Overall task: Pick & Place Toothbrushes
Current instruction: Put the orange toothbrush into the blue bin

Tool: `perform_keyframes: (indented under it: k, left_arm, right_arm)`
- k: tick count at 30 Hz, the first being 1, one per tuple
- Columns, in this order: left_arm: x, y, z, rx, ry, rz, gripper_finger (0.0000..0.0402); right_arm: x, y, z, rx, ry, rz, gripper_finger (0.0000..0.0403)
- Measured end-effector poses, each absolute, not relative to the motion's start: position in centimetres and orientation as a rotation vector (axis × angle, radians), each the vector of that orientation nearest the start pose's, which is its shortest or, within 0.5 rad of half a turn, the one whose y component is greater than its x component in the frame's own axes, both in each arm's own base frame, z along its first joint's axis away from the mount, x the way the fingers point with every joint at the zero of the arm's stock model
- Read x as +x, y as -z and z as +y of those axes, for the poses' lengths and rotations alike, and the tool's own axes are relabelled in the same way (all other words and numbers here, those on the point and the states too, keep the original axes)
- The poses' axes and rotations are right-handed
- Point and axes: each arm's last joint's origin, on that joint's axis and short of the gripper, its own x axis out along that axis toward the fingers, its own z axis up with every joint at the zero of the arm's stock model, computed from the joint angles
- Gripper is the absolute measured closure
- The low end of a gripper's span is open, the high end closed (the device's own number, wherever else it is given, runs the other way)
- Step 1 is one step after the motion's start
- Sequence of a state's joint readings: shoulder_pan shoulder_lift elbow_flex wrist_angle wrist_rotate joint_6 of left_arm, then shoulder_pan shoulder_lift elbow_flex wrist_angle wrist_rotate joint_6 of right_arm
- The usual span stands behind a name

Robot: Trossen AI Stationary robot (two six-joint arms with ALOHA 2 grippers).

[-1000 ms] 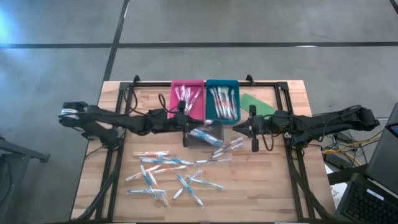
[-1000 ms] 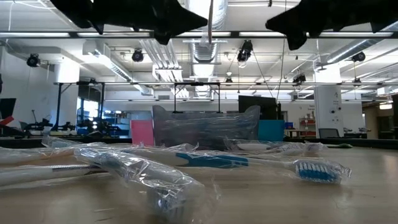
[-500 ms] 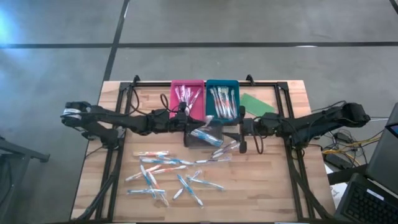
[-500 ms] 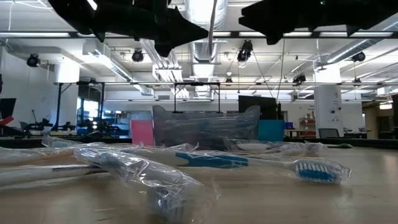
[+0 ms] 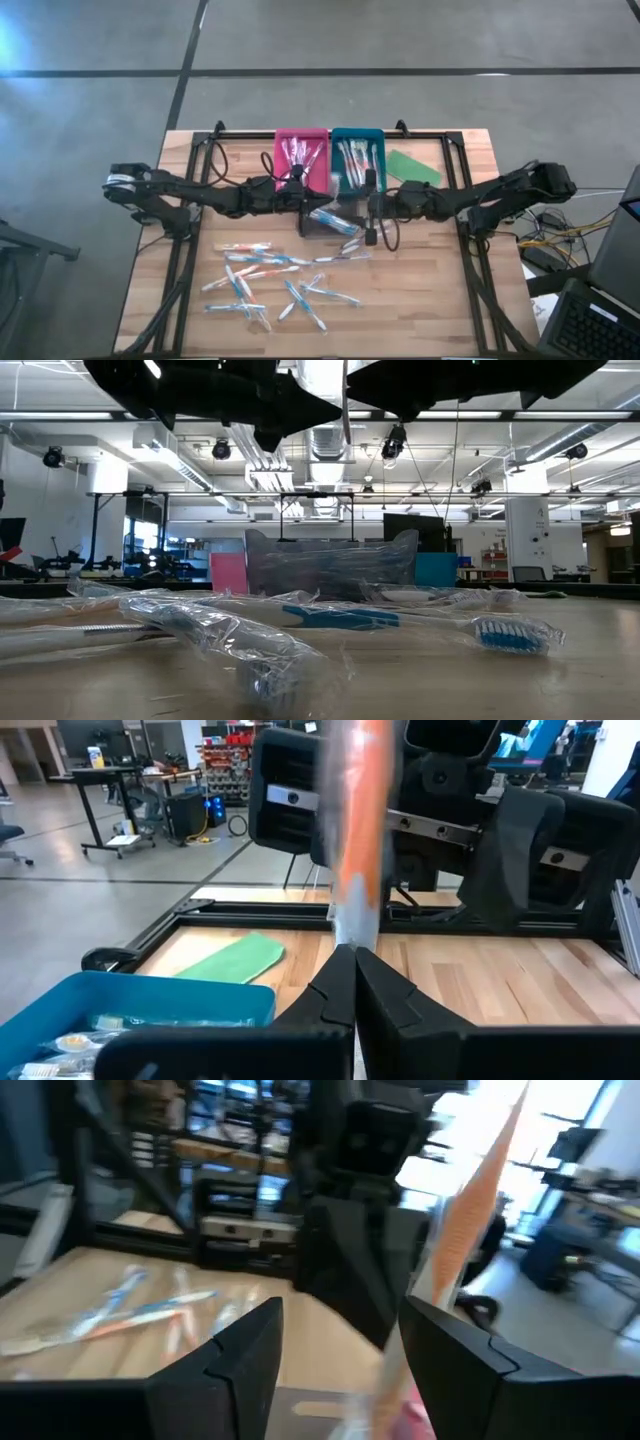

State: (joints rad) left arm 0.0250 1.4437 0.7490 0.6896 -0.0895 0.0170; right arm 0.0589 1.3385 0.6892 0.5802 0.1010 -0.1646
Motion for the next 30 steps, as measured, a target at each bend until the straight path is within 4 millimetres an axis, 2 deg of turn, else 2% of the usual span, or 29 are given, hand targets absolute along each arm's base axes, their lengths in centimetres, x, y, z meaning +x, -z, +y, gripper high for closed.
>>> perform_keyframes:
  k: [14,30]
  left_arm:
    - [30.95,-25.49,1.02,0.026,-0.112,-0.003,0.0401]
    - [31.15,-25.77,1.02,0.125,-0.112,-0.059,0.0401]
  right_arm:
    - [28.7,-25.97,0.71,-0.194,0.158,0.033,0.0254]
    - [28.81,-25.96,0.51,-0.161,0.169,0.02,0.0306]
